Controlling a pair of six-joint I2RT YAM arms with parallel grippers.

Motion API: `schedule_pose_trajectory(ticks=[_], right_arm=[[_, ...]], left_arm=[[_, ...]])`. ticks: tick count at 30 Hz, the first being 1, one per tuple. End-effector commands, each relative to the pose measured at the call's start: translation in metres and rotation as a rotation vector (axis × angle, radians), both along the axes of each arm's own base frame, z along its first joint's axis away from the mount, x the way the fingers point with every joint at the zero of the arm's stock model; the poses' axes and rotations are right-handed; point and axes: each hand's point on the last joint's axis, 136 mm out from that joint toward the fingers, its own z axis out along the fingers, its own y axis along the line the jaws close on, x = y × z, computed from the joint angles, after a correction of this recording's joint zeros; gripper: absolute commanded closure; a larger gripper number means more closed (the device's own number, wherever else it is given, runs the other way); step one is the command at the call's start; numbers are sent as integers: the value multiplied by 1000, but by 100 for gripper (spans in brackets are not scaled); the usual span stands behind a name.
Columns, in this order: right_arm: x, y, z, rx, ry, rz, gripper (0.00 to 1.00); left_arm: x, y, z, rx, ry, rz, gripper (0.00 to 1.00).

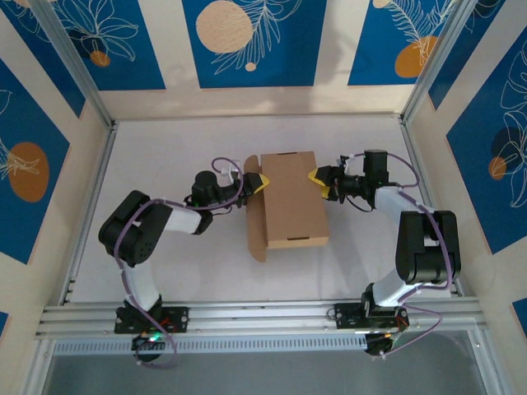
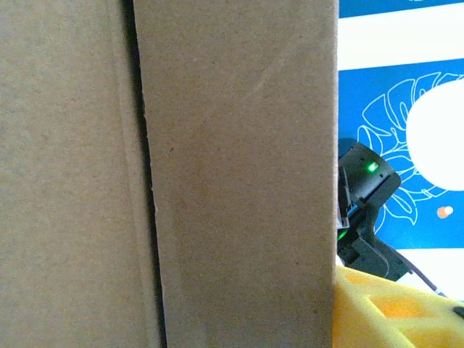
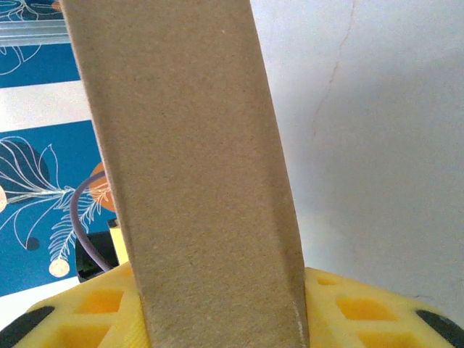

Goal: Fold the paper box

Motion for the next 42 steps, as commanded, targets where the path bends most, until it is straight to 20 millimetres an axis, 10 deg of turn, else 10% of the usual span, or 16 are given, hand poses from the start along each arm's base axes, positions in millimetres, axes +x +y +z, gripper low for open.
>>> schedule_pose_trajectory(ticks=[1, 8, 15, 20, 32, 42], right_arm=[[-11, 10, 4, -5, 12, 48, 52], [-12, -6, 5, -149, 19, -26, 17], [-18, -71, 15, -576, 39, -254, 15], [-23, -76, 52, -590, -65, -297, 17], [-46, -65, 98, -493, -92, -306, 27], [-49, -39, 100, -123, 253, -339, 30]], left_arm=[[-14, -19, 34, -61, -127, -113, 48], [-13, -17, 49, 122, -206, -158, 49], [-20, 5, 89, 589, -408, -307, 48], [-29, 14, 111, 870, -570, -402, 48], [-63, 4, 74, 1468, -893, -797, 52], [-72, -10, 30, 1569, -950, -993, 53]])
